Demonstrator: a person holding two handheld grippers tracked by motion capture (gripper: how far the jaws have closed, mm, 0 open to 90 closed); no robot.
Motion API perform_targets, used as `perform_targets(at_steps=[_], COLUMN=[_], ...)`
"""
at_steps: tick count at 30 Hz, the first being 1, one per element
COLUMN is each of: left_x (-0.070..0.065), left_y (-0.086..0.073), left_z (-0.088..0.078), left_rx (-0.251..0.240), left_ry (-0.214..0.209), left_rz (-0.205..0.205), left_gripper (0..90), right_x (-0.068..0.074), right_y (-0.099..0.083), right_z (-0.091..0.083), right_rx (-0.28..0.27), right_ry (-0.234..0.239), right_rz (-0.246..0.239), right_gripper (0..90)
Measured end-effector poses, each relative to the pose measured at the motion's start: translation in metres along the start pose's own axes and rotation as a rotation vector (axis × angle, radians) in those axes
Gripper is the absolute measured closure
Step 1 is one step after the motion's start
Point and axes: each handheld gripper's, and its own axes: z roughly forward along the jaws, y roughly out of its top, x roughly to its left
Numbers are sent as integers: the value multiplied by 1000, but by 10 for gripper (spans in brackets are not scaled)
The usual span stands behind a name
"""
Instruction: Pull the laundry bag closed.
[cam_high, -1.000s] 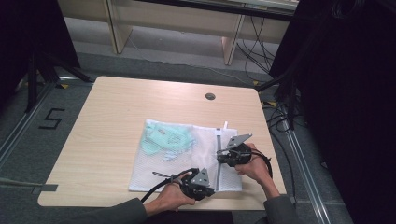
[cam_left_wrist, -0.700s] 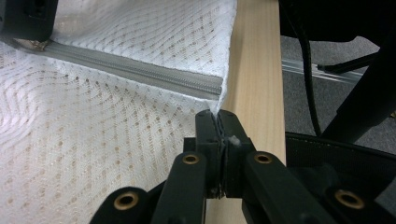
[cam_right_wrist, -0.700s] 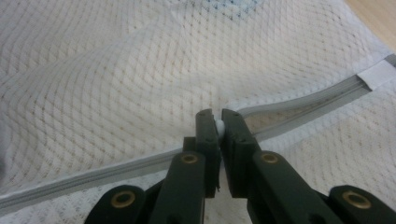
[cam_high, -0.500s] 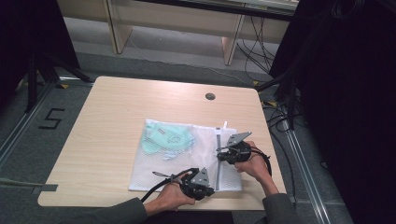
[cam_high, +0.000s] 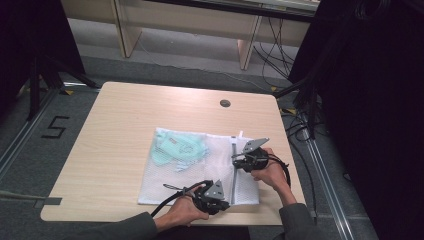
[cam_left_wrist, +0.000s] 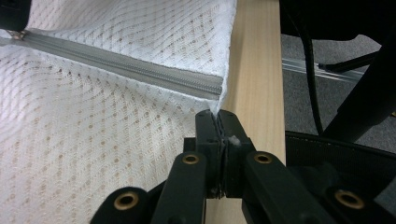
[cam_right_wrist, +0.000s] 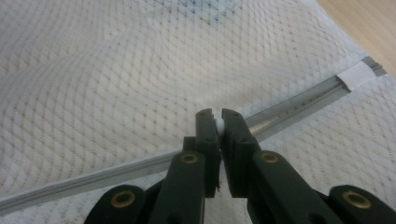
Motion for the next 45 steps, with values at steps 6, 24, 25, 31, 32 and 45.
perform_targets(at_steps=[6, 24, 25, 31, 32, 45], left_x=[-1, -1, -1, -1, -1, -1], left_y=[0, 0, 0, 1, 1, 1], left_z=[-1, -2, -1, -1, -2, -3], left_rx=[7, 2, -2, 0, 1, 2], left_ry=[9, 10, 7, 10, 10, 15], left_rz=[-12, 0, -3, -1, -1, 0], left_gripper=[882, 883, 884, 884, 884, 884], right_x=[-6, -17, -15, -23, -24, -31], right_y=[1, 1, 2, 5, 5, 9], right_z=[3, 5, 5, 7, 7, 12], right_rx=[-1, 0, 5, -3, 2, 3], right_ry=[-2, -23, -25, -40, -41, -51], right_rz=[-8, 7, 19, 10, 10, 34], right_gripper=[866, 866, 866, 866, 866, 866])
